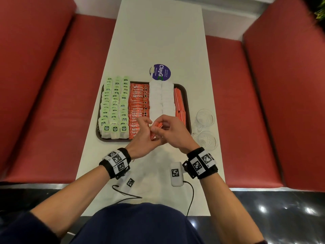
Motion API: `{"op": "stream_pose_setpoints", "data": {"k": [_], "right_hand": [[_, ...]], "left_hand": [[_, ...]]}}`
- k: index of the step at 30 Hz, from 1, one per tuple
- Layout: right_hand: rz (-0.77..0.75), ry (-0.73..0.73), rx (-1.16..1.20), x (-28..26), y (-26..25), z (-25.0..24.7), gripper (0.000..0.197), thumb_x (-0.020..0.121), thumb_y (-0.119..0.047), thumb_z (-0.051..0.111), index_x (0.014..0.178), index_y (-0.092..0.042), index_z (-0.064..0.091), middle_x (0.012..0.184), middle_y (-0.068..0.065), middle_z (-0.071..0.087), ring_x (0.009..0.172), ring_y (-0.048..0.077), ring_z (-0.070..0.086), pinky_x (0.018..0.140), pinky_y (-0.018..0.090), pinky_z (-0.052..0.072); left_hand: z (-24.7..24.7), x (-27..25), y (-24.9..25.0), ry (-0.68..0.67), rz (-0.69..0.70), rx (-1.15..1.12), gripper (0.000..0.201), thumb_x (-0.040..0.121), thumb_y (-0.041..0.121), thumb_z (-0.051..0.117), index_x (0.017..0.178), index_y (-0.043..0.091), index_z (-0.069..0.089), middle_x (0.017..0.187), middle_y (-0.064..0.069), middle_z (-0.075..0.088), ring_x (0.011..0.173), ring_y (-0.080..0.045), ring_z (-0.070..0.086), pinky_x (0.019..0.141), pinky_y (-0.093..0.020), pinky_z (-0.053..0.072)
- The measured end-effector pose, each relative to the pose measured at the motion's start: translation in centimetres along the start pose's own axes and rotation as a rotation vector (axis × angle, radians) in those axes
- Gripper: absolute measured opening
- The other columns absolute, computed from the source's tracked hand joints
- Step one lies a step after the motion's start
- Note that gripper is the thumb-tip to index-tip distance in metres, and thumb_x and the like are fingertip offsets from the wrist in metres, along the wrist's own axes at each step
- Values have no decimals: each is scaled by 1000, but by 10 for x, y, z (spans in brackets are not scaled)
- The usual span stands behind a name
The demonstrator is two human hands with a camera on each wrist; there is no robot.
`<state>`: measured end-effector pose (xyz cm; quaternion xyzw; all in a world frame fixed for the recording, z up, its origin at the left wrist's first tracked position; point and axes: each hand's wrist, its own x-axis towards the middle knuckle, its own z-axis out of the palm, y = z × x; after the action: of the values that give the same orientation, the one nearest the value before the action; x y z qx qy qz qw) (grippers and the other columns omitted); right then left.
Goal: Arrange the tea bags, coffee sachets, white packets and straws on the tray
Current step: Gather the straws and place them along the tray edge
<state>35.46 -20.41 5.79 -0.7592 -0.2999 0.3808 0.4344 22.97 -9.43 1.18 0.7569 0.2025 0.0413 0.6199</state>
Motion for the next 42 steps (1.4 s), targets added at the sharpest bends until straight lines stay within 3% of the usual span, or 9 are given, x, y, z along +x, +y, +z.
{"op": "stream_pose_setpoints", "data": {"k": [6,11,15,19,23,28,36,38,42], "right_hand": [[33,105,49,20,1,-35,9,98,-16,82,104,-13,76,88,6,81,77,19,77,79,36,66],[79,221,380,32,6,-34,27,95,-21,85,114,-3,76,97,13,82,88,25,79,90,34,65],[111,175,330,32,21,-11,37,98,-43,80,96,-6,79,84,9,79,78,19,74,88,37,65],[170,143,336,32,38,-13,40,105,-32,73,91,5,74,74,11,71,69,19,60,72,33,50],[197,49,382,34,44,-27,41,105,-30,73,92,9,75,86,34,68,73,28,59,76,37,51],[284,57,381,44,33,-53,35,104,-23,74,106,12,75,79,10,71,69,15,63,75,25,59],[443,211,-452,107,24,-112,26,98,-28,76,100,-3,73,92,9,81,93,27,77,83,38,62],[444,186,-709,119,23,-104,23,100,-24,71,110,-4,67,114,15,73,96,30,67,75,32,54],[453,160,-875,127,31,-78,37,104,-12,59,140,-2,55,142,23,54,121,39,64,101,41,56]], "left_hand": [[-15,16,-1,-199,-18,98,34,110,51,50,118,18,54,78,-1,67,62,-14,62,63,-38,53],[-11,31,-6,-79,-15,97,43,116,48,34,95,21,60,65,12,49,57,-7,44,59,-30,37],[-4,44,0,-77,-46,177,43,116,47,29,100,19,59,75,12,55,60,-5,49,61,-25,39],[-3,47,7,-279,-26,409,31,117,45,24,116,29,50,85,11,61,66,-6,59,61,-14,43],[-6,51,7,-306,-91,343,51,115,53,25,113,18,62,73,-3,68,49,-21,61,51,-34,53],[-3,52,2,-192,-116,226,52,115,54,23,124,21,61,79,-7,78,40,-22,61,42,-28,46],[-7,56,-13,33,-15,294,49,118,42,24,100,23,66,69,1,57,64,-22,56,63,-41,44],[-7,54,-13,47,-20,281,48,118,38,26,98,20,66,69,11,52,63,-14,52,63,-35,40],[-10,50,-18,79,-29,251,49,118,43,27,97,21,66,67,9,51,60,-12,50,63,-34,42]]}}
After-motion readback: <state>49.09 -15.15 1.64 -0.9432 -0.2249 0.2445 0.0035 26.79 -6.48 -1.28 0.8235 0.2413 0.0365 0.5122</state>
